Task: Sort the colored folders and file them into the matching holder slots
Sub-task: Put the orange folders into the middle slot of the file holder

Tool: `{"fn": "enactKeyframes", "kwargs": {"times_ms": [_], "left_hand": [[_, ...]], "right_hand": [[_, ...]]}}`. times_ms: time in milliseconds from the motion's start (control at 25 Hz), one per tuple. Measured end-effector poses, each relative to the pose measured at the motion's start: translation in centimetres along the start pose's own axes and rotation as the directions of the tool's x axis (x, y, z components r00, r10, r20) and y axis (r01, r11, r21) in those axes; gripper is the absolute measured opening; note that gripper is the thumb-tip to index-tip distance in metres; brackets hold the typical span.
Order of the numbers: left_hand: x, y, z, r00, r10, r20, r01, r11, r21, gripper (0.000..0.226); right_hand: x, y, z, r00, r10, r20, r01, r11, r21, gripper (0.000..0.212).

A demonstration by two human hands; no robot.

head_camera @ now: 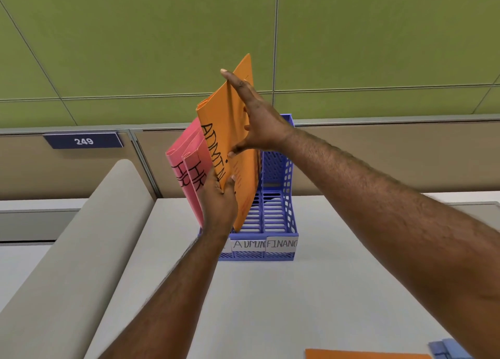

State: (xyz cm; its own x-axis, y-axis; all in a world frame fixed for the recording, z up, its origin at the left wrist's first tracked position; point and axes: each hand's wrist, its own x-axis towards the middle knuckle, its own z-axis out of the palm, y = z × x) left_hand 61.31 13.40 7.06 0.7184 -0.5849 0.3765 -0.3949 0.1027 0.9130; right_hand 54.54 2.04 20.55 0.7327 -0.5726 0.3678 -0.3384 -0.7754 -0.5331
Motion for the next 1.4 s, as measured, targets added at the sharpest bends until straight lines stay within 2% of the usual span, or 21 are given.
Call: {"fn": "enactKeyframes", "kwargs": {"times_ms": [440, 760, 880, 1200, 1400], "left_hand": [[-1.6, -4.3, 1.2, 0.987, -0.160, 0.028, 0.160, 0.987, 0.029, 0.041], [-2.8, -5.0, 1.1, 0.976, -0.186, 0.117, 0.180, 0.982, 0.057, 0.041], [-3.3, -4.8, 0.6, 0.973, -0.202, 0.113, 0.191, 0.976, 0.104, 0.035], [-8.6, -3.3, -3.2, 0.973, -0.230, 0.022, 0.229, 0.973, 0.036, 0.034], [-17.0, -3.5, -5.5, 0.959, -0.249, 0.132, 0.249, 0.968, 0.017, 0.031]], "right_hand": [[-2.2, 2.7, 5.4, 0.987, 0.125, 0.102, -0.135, 0.987, 0.092, 0.142], [-4.3, 2.9, 6.0, 0.977, 0.176, 0.121, -0.186, 0.980, 0.074, 0.130], [-6.0, 2.6, 5.6, 0.978, 0.177, 0.110, -0.189, 0.975, 0.115, 0.125], [-17.5, 1.8, 7.7, 0.949, 0.304, 0.080, -0.314, 0.914, 0.258, 0.109], [-29.3, 2.2, 11.1, 0.864, 0.502, 0.038, -0.482, 0.803, 0.351, 0.092]]}}
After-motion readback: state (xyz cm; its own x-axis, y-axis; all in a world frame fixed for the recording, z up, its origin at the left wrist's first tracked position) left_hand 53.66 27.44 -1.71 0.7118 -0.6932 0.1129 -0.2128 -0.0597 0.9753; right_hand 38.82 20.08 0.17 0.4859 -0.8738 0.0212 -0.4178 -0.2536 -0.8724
